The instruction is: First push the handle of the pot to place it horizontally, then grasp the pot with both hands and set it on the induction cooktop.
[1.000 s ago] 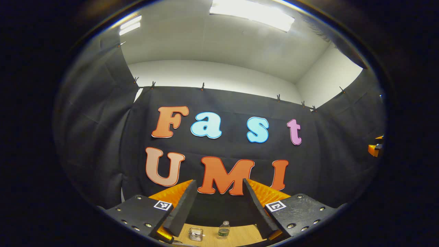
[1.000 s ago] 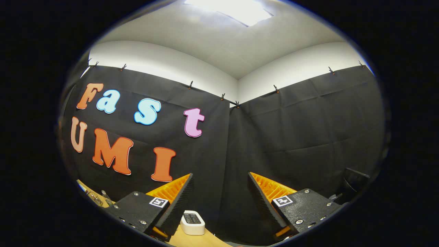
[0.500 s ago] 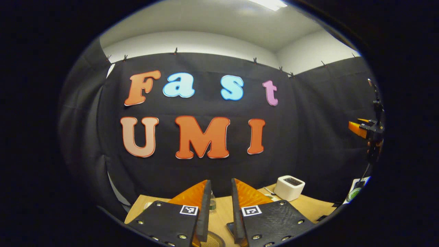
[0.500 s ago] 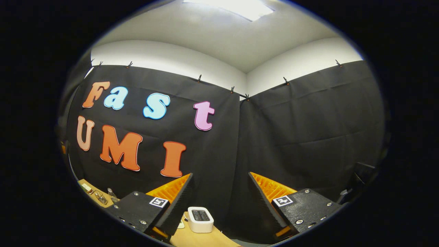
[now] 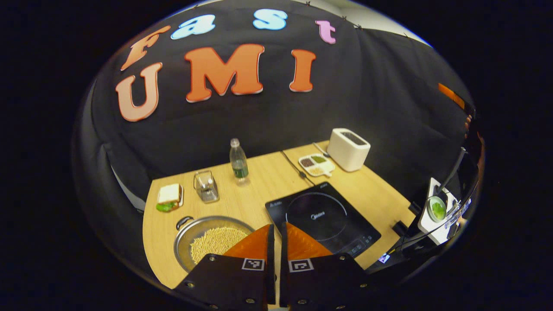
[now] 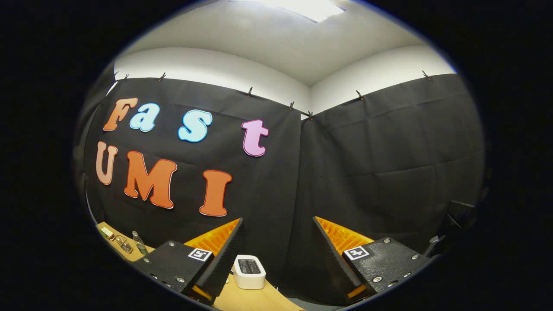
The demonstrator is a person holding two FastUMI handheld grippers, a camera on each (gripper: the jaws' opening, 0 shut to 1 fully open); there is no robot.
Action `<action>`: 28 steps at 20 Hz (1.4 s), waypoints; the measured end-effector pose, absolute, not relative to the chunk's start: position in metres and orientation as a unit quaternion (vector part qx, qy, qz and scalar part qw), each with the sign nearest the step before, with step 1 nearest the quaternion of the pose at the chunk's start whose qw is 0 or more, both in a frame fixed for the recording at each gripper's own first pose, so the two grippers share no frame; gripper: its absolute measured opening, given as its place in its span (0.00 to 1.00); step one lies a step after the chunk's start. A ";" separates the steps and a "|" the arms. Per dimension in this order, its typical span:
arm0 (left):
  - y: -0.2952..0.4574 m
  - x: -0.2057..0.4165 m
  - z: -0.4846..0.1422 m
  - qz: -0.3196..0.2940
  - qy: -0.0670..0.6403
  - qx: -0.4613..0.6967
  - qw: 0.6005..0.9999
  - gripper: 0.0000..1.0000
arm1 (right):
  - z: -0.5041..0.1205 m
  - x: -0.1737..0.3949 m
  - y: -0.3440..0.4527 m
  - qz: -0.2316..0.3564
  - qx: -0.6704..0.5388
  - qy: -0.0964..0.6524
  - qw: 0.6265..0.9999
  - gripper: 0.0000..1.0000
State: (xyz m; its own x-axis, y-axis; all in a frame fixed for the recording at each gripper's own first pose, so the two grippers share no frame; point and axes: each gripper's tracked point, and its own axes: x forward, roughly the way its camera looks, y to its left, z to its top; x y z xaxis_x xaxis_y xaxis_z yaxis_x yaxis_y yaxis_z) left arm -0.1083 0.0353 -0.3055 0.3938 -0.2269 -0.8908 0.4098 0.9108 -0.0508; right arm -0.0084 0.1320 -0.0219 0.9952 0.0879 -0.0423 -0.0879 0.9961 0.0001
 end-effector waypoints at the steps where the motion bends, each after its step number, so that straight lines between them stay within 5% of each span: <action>1: 0.041 -0.122 -0.313 -0.192 0.539 0.097 0.815 0.05 | -0.024 -0.009 0.131 0.044 -0.002 0.023 0.999 0.95; 8: 0.090 -0.207 -0.371 -0.186 0.670 0.133 0.707 0.05 | -0.031 -0.011 0.125 0.038 -0.009 0.032 0.999 0.95; 20: 0.170 -0.297 -0.413 -0.183 0.774 0.199 0.573 0.05 | -0.033 -0.024 0.130 0.049 -0.016 0.036 0.998 0.95; 28: 0.166 -0.286 -0.445 -0.179 0.770 0.195 0.581 0.05 | -0.030 -0.025 0.131 0.043 -0.028 0.041 0.998 0.95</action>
State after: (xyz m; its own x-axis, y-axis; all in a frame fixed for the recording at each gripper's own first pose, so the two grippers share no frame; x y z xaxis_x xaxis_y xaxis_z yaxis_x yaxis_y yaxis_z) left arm -0.2860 0.1660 -0.4451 -0.2494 0.0924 -0.9640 0.5082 0.8599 -0.0490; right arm -0.0247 0.1306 -0.0296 0.9930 0.0838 -0.0833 -0.0882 0.9948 -0.0516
